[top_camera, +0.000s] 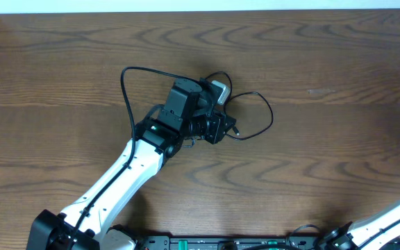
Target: Untangle cables
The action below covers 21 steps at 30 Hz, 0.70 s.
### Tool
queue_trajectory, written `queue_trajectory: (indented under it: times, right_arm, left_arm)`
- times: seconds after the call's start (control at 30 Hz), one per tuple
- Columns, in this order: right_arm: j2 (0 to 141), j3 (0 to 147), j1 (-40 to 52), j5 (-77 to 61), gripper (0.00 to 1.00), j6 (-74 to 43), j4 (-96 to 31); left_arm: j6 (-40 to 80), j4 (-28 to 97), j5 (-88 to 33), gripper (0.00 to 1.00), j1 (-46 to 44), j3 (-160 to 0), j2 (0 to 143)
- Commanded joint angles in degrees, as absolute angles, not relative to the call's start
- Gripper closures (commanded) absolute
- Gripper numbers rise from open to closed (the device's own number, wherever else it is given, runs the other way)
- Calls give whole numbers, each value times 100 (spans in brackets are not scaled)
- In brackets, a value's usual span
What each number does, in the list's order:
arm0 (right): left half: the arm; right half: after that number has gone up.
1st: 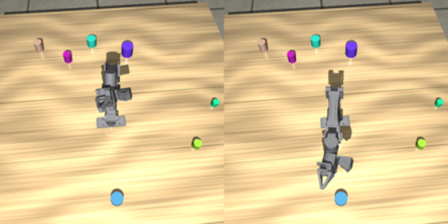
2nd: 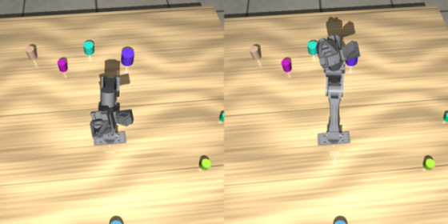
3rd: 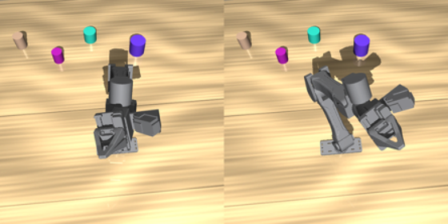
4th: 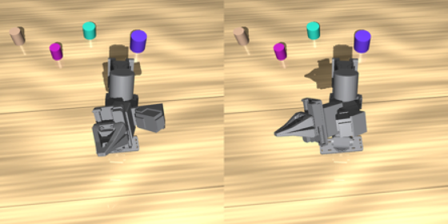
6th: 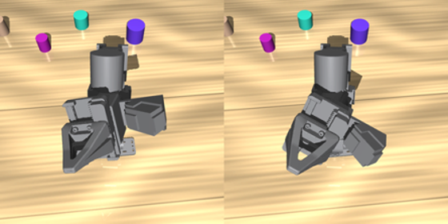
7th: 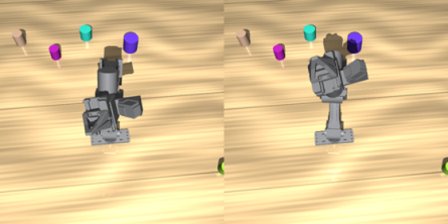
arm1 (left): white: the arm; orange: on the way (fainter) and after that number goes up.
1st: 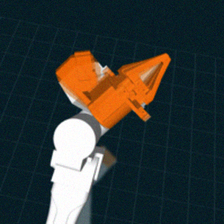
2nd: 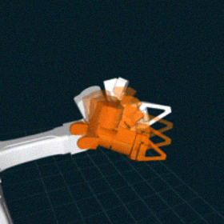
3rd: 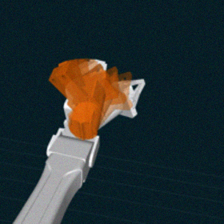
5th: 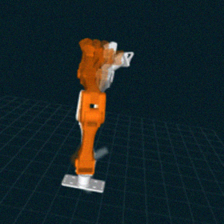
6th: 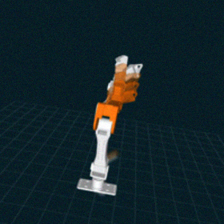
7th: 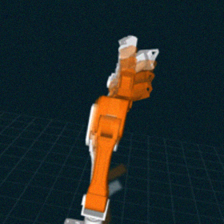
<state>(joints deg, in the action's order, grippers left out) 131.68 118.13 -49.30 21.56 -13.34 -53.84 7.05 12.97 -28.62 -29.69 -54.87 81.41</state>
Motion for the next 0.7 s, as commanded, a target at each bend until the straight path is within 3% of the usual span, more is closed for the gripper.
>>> queue_trajectory:
  times: [0.0,0.1,0.27,0.5,0.63,0.67]
  right_arm:
    - [13388,11880,-4912,2176,99,-1861,-5509]
    - [13509,11880,-4871,2147,98,-1863,-5559]
    - [13511,11878,-4831,2145,64,-1865,-5588]
    - [13513,11878,-4827,2145,63,-1885,-5623]
    - [13511,11878,-4792,2082,46,-1994,-5610]
    - [13511,11878,-4759,2095,34,-1992,-5616]
  left_arm:
    - [768,1269,-2956,58,-2989,-5485,8173]
    - [784,1267,-2956,58,-3000,-5485,8173]
    - [849,1271,-2958,58,-3000,-5485,8173]
    - [847,1273,-2956,58,-3000,-5485,8173]
    - [847,1271,-2956,58,-3000,-5485,8173]
    - [845,1273,-2956,58,-3000,-5485,8173]
